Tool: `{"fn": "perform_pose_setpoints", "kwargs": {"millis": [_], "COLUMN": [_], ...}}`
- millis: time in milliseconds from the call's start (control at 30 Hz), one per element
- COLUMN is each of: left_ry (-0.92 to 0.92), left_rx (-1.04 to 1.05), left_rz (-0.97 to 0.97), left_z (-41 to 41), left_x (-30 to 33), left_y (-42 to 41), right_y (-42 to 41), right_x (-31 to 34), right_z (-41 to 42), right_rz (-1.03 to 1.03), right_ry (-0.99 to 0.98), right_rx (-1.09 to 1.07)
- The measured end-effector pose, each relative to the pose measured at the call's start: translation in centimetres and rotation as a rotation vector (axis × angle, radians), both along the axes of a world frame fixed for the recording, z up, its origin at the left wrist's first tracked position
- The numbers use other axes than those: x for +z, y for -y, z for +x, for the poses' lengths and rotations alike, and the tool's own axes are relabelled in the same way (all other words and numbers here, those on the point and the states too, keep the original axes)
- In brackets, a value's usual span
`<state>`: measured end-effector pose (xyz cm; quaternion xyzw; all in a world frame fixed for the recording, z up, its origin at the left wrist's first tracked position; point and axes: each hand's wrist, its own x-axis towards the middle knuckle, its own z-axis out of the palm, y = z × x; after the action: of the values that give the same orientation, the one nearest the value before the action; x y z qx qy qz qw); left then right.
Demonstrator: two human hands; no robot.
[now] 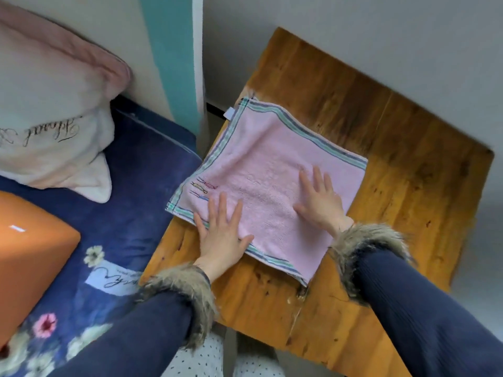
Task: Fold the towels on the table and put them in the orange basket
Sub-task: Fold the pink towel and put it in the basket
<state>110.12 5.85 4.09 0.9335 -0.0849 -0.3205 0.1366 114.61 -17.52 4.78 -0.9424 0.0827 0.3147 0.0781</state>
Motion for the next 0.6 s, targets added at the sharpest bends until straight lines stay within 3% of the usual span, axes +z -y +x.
{"fn": "perform_pose_setpoints", "kwargs": {"millis": [167,367,600], "left_ry": [0.109,0.150,0.137], "left_rx": [-0.245,-0.458,-0.631], "left_rz": [0.240,0.290,0.198], "left_z": [0.7,3.3,2.6], "left_x": [-0.6,1.3,2.6], "left_y": [0.1,2.4,7.5], "right_y": [0.6,1.1,1.8], "right_x": [-0.3,1.1,3.4], "right_z": [-2.3,-8.9,-15.7], "right_rz": [0.077,0.047,0.123], "right_ry": [-0.039,-0.075,-0.310], "right_rx": [-0.161,-0.338,-0.518]}}
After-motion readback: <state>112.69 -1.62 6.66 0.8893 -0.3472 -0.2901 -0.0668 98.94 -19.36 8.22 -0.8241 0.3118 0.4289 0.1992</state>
